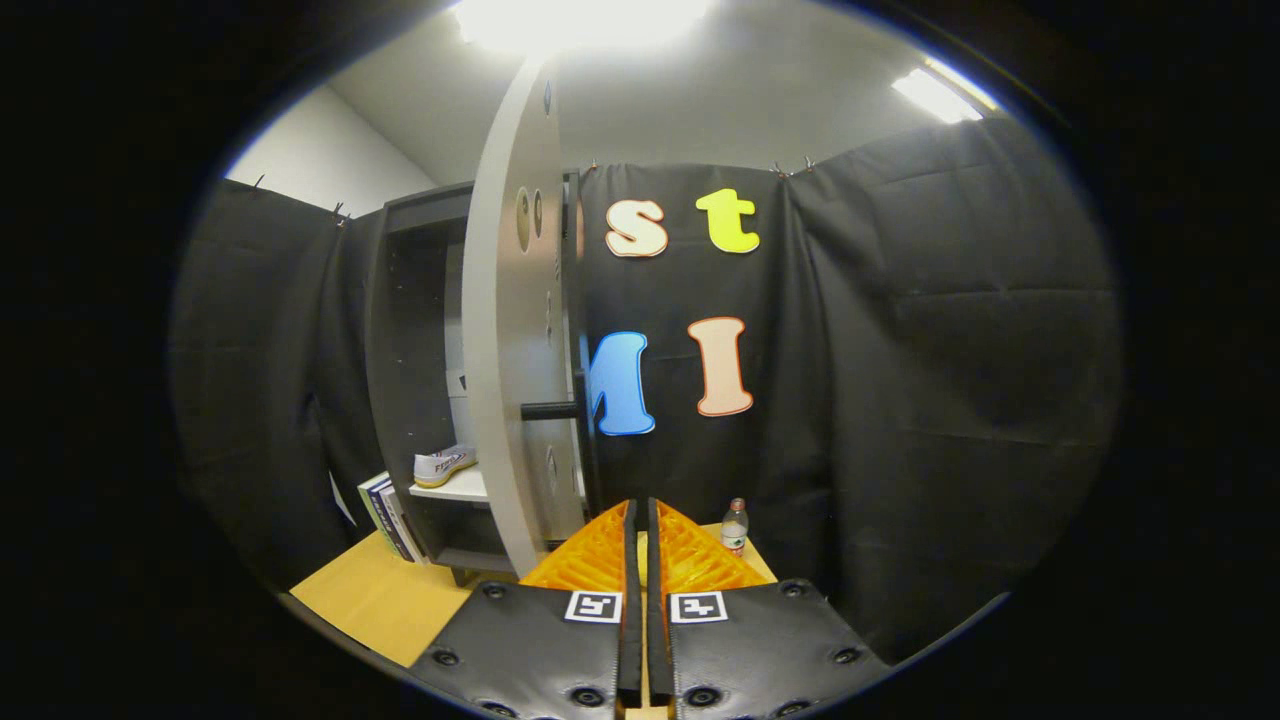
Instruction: Open the shoe cabinet door, grab the shoes and put them into the shoe cabinet, then close the shoe cabinet door.
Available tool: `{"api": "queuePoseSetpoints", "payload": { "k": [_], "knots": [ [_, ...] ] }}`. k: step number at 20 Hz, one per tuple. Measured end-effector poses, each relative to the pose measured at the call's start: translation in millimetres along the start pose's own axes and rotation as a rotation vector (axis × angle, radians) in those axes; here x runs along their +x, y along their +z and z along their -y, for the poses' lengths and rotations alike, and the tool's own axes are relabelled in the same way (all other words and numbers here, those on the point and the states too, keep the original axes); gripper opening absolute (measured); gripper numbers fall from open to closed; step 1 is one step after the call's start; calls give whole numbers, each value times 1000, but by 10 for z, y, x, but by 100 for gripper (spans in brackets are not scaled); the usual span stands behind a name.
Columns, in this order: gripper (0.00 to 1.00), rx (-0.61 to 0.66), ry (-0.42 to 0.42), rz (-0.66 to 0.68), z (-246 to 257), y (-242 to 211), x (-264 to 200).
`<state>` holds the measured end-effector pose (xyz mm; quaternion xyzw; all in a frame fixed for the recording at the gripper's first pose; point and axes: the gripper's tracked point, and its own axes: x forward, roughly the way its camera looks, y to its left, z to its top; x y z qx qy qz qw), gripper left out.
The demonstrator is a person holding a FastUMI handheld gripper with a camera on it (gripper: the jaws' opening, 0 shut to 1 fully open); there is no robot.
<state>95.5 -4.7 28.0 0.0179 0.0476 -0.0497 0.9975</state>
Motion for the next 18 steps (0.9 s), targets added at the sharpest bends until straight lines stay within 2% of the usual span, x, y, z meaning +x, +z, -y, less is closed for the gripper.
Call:
{"api": "queuePoseSetpoints", "payload": {
  "k": [3,5,6,10,13,16,18],
  "knots": [
    [6,-19,1,-15,16,-36,-53],
    [17,-50,20,-33,10,-79,-139],
    [17,-64,27,-42,13,-107,-150],
    [59,-73,139,-81,-237,-175,-315],
    [90,-25,215,-116,-480,-254,-367],
    [98,-27,277,-139,-668,-337,-400],
    [98,-41,298,-194,-721,-492,-393]
  ]
}}
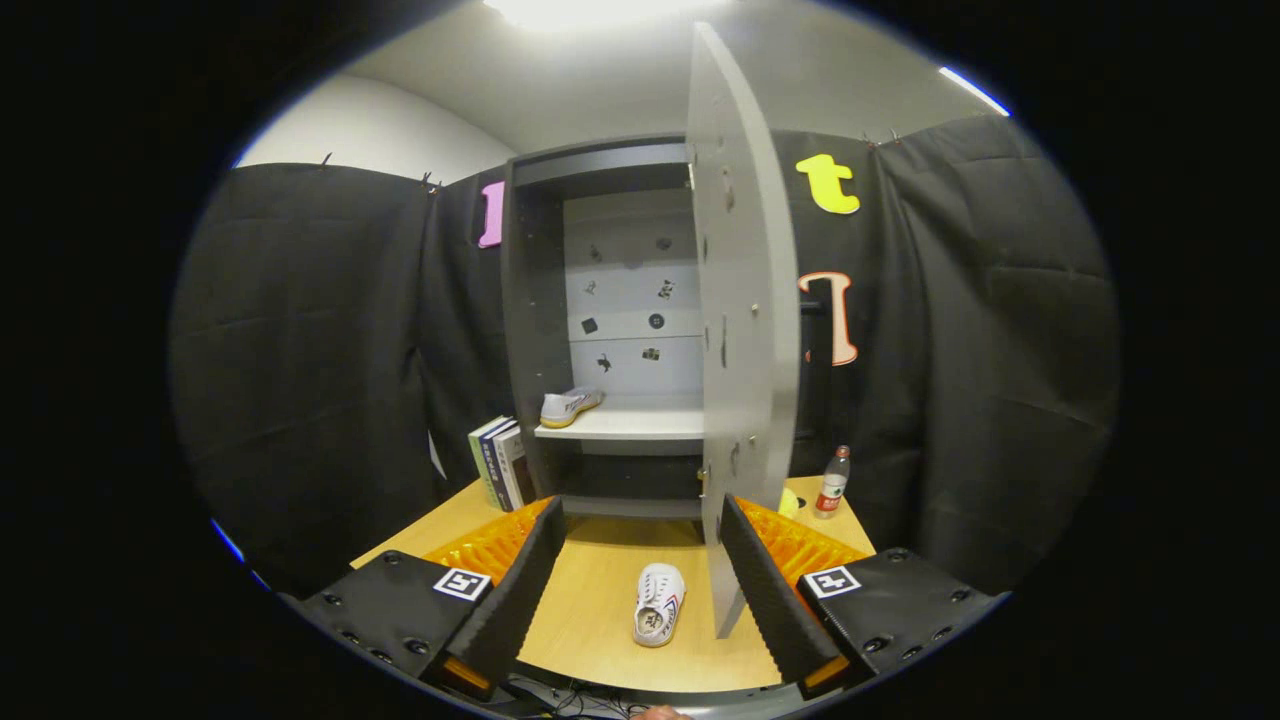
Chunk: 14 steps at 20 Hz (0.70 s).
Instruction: Open the shoe cabinet door, grab the shoes and put them into the shoe cabinet, then close the shoe cabinet door.
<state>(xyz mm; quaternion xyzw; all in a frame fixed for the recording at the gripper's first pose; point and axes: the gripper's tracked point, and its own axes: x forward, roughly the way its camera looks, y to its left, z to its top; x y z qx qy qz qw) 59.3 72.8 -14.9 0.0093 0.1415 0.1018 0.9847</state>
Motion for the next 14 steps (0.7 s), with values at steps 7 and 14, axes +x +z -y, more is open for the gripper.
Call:
{"api": "queuePoseSetpoints", "payload": {
  "k": [7,14],
  "knots": [
    [98,5,56,-170,-259,-437,111],
    [98,-44,72,-327,-311,-927,312]
  ]
}}
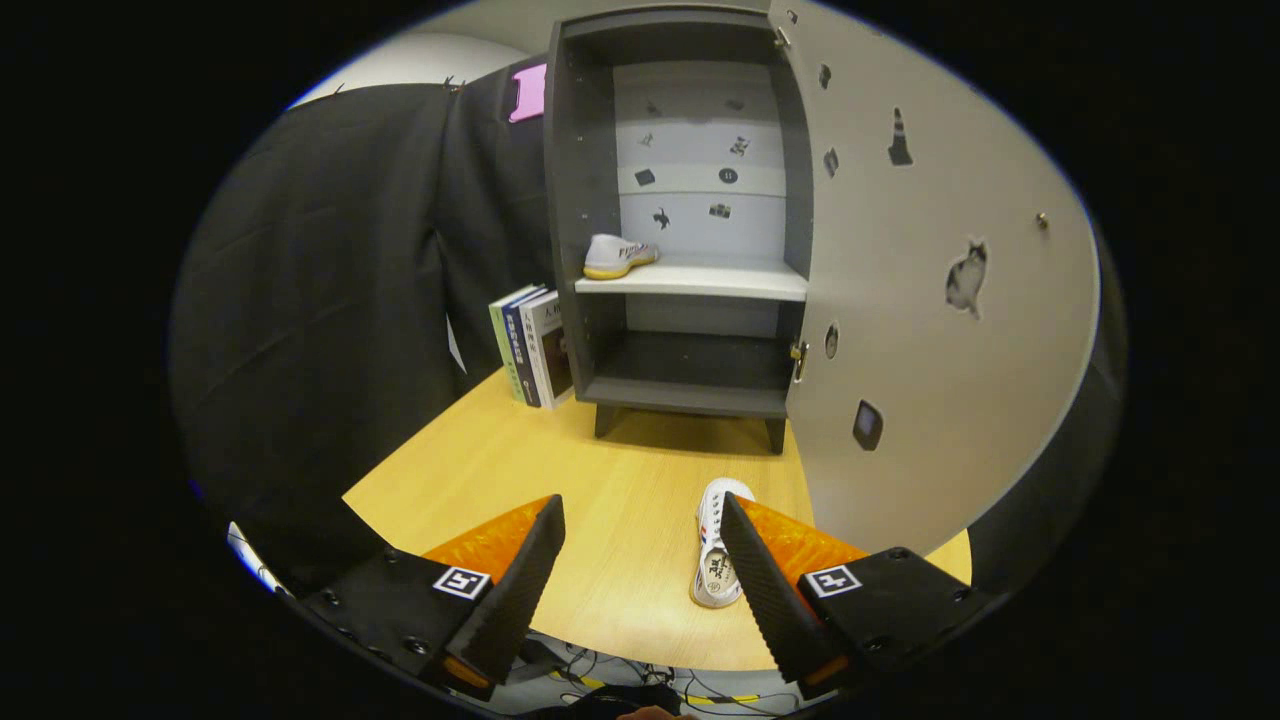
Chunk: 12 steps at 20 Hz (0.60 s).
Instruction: Open the shoe cabinet door, grab the shoes and put them into the shoe cabinet, then close the shoe cabinet door.
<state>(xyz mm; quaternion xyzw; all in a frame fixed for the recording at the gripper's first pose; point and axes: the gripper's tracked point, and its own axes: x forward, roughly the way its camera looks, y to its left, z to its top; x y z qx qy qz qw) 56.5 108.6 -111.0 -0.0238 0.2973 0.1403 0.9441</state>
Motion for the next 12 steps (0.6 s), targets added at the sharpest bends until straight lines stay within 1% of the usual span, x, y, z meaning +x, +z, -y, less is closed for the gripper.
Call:
{"api": "queuePoseSetpoints", "payload": {
  "k": [3,7,12],
  "knots": [
    [98,45,39,-105,-49,-337,281],
    [98,60,-16,-241,145,-734,429],
    [98,79,-14,-328,200,-1008,683]
  ]
}}
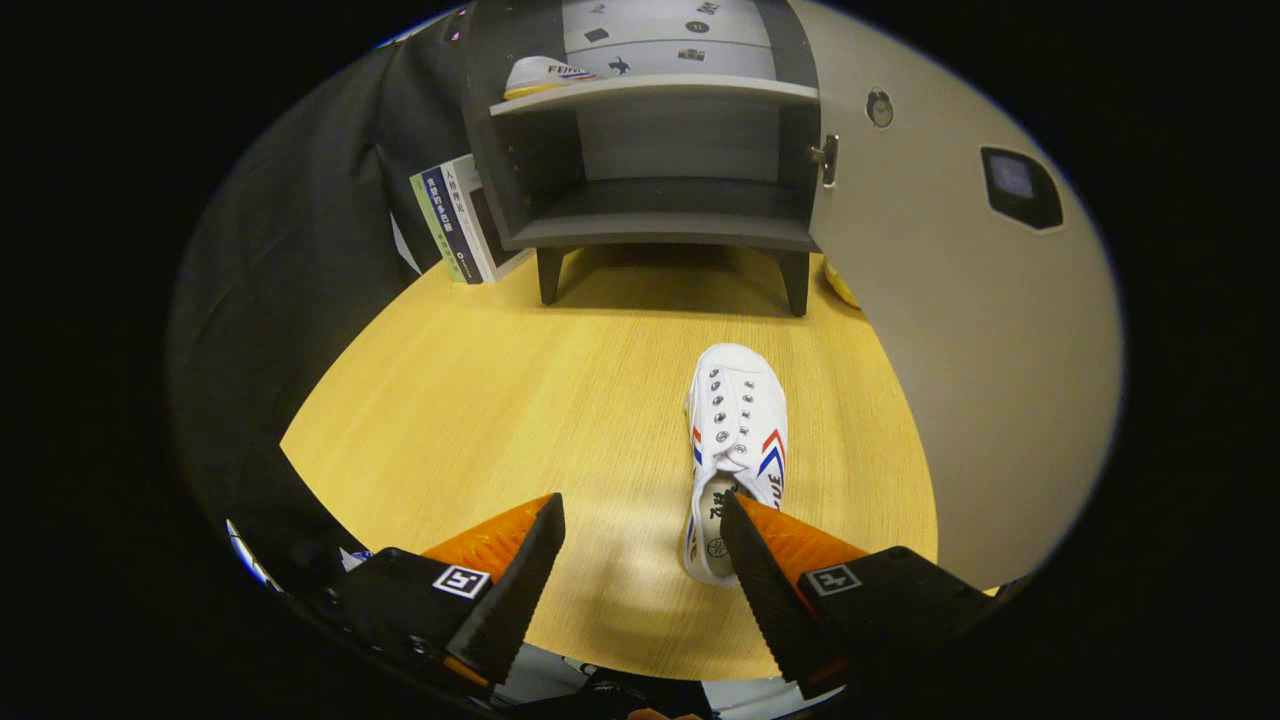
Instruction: Open the shoe cabinet door, grab the shoes and put them into the shoe cabinet, then close the shoe cabinet door.
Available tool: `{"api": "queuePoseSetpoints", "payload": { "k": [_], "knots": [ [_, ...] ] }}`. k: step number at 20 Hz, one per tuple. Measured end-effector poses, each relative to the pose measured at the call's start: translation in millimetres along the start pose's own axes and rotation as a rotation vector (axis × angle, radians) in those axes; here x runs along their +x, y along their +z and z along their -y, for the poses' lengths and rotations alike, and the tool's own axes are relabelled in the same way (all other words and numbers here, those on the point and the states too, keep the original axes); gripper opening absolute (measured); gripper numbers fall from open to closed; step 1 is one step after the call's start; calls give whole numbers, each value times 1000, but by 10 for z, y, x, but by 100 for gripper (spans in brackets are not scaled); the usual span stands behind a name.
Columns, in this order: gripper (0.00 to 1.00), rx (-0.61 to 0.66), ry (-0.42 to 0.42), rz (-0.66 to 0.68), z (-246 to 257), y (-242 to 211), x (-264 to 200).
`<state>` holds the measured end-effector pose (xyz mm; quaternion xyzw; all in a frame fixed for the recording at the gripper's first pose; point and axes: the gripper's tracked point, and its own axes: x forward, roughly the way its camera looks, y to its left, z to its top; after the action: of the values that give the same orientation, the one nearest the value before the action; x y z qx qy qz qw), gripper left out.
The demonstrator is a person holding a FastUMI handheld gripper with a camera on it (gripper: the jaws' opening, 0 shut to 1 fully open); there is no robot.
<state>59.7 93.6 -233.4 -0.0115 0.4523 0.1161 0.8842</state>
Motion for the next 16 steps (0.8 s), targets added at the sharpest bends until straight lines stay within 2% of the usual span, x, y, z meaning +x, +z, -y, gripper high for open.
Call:
{"api": "queuePoseSetpoints", "payload": {
  "k": [6,12,14,16],
  "knots": [
    [98,-7,6,-75,-30,-171,281],
    [99,23,-91,13,83,-14,563],
    [94,48,-135,28,121,20,562],
    [67,12,-177,34,203,12,597]
  ]
}}
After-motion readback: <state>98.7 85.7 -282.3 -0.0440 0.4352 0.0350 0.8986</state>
